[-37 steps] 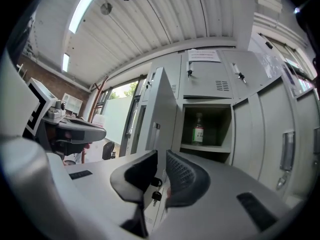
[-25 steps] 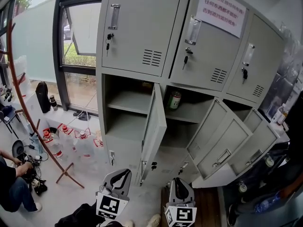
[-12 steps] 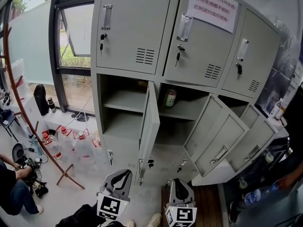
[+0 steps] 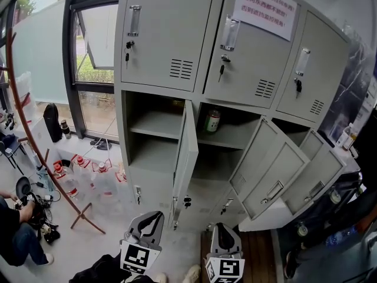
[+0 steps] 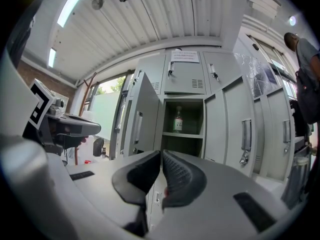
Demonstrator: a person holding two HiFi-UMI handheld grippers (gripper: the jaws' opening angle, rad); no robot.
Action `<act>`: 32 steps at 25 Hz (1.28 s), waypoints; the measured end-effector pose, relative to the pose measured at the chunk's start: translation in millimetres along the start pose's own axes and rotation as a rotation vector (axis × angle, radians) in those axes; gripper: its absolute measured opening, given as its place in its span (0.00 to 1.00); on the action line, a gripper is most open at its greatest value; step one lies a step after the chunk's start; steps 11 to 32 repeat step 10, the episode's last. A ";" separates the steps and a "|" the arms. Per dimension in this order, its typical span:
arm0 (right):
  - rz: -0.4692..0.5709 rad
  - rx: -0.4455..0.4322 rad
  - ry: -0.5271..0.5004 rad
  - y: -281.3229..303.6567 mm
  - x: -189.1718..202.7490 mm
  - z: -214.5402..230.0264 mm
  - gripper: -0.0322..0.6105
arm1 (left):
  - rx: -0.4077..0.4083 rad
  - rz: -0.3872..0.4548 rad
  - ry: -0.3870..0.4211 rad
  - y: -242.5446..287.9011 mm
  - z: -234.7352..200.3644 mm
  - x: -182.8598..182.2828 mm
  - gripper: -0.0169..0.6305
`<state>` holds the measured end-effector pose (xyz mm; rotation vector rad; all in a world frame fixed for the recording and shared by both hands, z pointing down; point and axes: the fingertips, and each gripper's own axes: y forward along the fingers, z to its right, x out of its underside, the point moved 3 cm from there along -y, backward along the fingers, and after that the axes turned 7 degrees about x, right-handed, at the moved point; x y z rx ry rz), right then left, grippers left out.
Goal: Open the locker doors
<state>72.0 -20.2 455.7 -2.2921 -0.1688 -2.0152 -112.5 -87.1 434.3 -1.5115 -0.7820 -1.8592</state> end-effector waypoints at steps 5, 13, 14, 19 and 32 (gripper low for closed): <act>-0.001 -0.004 0.002 -1.3 1.1 -0.1 0.10 | -0.004 -0.003 0.001 -1.6 0.4 0.1 0.07; -0.001 -0.006 0.005 -1.5 1.6 0.1 0.10 | -0.004 -0.002 0.004 -1.1 1.3 -0.4 0.07; -0.001 -0.006 0.005 -1.5 1.6 0.1 0.10 | -0.004 -0.002 0.004 -1.1 1.3 -0.4 0.07; -0.001 -0.006 0.005 -1.5 1.6 0.1 0.10 | -0.004 -0.002 0.004 -1.1 1.3 -0.4 0.07; -0.001 -0.006 0.005 -1.5 1.6 0.1 0.10 | -0.004 -0.002 0.004 -1.1 1.3 -0.4 0.07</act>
